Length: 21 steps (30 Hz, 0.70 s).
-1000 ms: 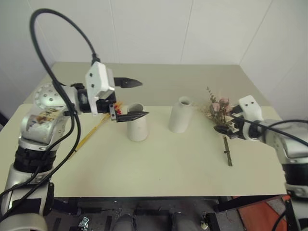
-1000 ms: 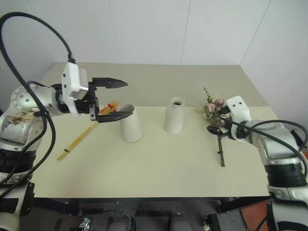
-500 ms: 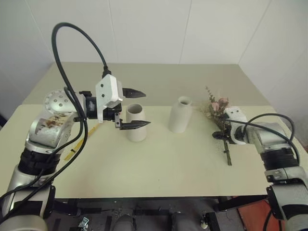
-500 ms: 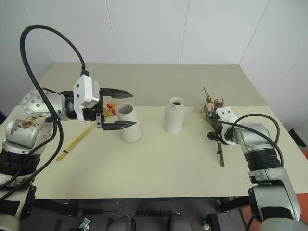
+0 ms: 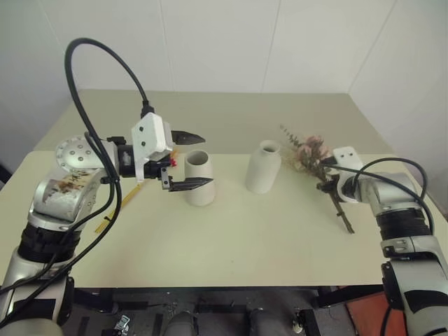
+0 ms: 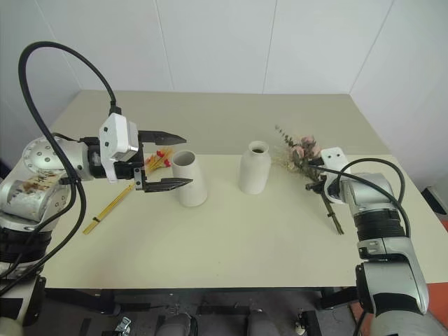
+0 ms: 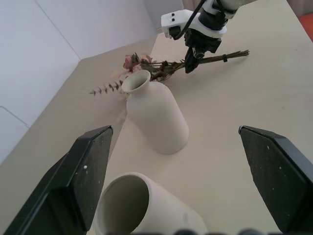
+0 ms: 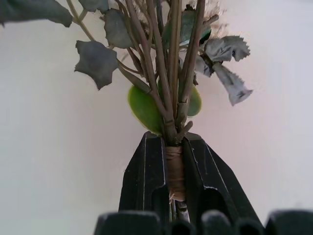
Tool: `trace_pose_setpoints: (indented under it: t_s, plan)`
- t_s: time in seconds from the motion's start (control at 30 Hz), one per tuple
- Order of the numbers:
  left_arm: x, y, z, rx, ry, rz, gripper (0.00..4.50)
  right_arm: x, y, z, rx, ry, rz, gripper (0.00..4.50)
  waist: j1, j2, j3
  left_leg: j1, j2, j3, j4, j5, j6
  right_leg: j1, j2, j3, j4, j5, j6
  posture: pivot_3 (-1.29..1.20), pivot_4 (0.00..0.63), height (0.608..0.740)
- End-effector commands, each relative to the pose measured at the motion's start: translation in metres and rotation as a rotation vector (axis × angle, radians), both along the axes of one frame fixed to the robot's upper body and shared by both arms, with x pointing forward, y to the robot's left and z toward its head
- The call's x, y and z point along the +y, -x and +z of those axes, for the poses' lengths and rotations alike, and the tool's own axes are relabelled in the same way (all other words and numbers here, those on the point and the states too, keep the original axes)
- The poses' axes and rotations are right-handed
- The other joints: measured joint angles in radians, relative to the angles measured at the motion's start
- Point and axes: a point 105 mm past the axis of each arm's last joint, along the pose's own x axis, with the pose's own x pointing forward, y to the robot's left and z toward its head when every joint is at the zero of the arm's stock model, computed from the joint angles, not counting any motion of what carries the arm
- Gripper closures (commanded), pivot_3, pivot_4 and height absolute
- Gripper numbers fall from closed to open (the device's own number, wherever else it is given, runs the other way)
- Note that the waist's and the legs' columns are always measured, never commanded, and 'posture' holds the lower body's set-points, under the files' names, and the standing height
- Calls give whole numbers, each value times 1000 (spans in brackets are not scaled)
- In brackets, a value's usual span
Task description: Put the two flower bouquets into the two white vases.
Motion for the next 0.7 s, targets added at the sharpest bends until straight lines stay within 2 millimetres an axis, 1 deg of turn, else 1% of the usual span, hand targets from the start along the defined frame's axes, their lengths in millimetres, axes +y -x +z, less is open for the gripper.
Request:
trace_pose_setpoints:
  t_s: [0.03,0.07,0.13,0.17,0.23,0.3,0.33,0.4,0.47,0.5,0.6,0.7]
  plan:
    - [13,0,15,-36,54,51,0,11,5,123,-621,-7,-19,4293,-11,3,2,0,0,0,0,0,0,0,0,0,0,0,0,0,150,740]
    - [16,-1,16,-31,74,61,0,16,8,135,-695,-20,-9,4293,-15,4,3,0,0,0,-1,0,0,0,0,0,0,0,0,0,150,740]
    - [25,-4,20,-15,137,90,0,26,10,157,-804,-134,17,4293,-18,4,3,0,0,0,-1,0,0,0,0,0,0,0,0,0,150,740]
    - [32,-6,22,-4,180,113,0,34,12,170,-865,-236,41,4293,-20,5,3,0,0,0,-1,0,0,0,0,0,0,0,0,0,150,740]
    - [47,-12,22,16,248,165,0,51,21,193,-1010,-460,156,4293,-22,5,3,1,1,0,-1,0,0,0,0,0,1,0,0,0,150,740]
    - [56,-14,21,26,269,196,0,61,25,202,-1076,-564,221,4293,-23,5,3,2,2,0,-1,0,0,1,1,0,2,0,0,0,150,740]
    - [60,-15,18,30,271,219,0,73,26,205,-1097,-621,279,4293,-23,6,3,2,2,-1,-1,0,0,1,1,-1,2,0,0,0,150,740]
    - [65,-16,16,33,273,245,0,87,27,207,-1117,-682,346,4293,-20,6,4,1,2,-1,-1,0,0,1,0,-1,2,0,0,0,150,740]
    - [67,-15,11,39,271,265,0,106,24,200,-1107,-703,401,4293,-19,6,4,1,2,-1,-1,0,0,1,0,-1,3,0,0,0,150,740]
    - [67,-14,10,40,270,271,0,112,23,197,-1100,-702,414,4293,-19,7,4,1,2,-1,-1,0,0,1,0,-1,3,0,0,0,150,740]
    - [66,-11,7,42,271,279,0,125,15,182,-1059,-690,429,4293,-18,7,4,1,2,-1,-1,0,0,0,0,-1,3,0,-1,0,150,740]
    - [67,-8,4,46,268,294,0,132,11,169,-1027,-671,432,4293,-17,7,4,1,2,-1,-1,0,0,0,0,-1,3,1,-1,0,150,740]
